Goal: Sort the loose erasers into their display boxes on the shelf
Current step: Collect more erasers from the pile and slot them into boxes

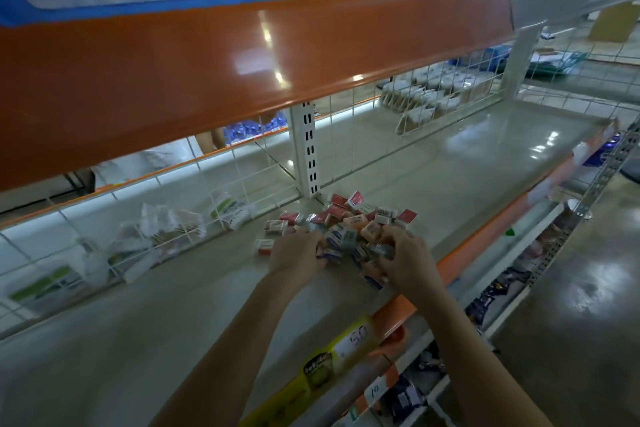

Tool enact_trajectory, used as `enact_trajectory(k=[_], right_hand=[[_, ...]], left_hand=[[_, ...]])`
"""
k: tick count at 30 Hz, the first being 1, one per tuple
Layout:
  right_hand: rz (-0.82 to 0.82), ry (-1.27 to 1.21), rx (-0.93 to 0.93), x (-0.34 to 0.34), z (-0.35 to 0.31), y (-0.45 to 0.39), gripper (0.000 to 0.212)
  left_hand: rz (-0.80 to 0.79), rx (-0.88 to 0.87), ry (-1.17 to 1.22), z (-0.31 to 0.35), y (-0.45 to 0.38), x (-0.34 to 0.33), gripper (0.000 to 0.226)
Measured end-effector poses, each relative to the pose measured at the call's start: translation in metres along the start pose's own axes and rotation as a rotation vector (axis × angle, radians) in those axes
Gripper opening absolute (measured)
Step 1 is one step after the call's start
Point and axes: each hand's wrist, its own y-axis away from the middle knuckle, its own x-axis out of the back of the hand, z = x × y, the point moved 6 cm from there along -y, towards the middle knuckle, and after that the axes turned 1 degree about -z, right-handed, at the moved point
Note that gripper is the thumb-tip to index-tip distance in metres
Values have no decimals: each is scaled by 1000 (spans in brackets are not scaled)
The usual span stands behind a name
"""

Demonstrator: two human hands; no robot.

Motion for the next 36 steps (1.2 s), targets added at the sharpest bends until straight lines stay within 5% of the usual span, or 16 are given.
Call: enact_trajectory(k=[5,10,16,26,36], right_hand=[[-18,-143,40,7,1,9,43],[-43,-308,170,11,-13,22,23],[-179,-543,87,3,-49,35,16],[-489,-869,15,-47,-130,54,20],[-829,-913,163,-109,-249,109,14]], left_hand=[[130,-48,131,5,13,4,22],[242,-59,330,2,34,14,20],[316,14,447,-25,75,30,20],[457,301,523,-94,175,67,31],[646,548,380,-163,304,104,35]])
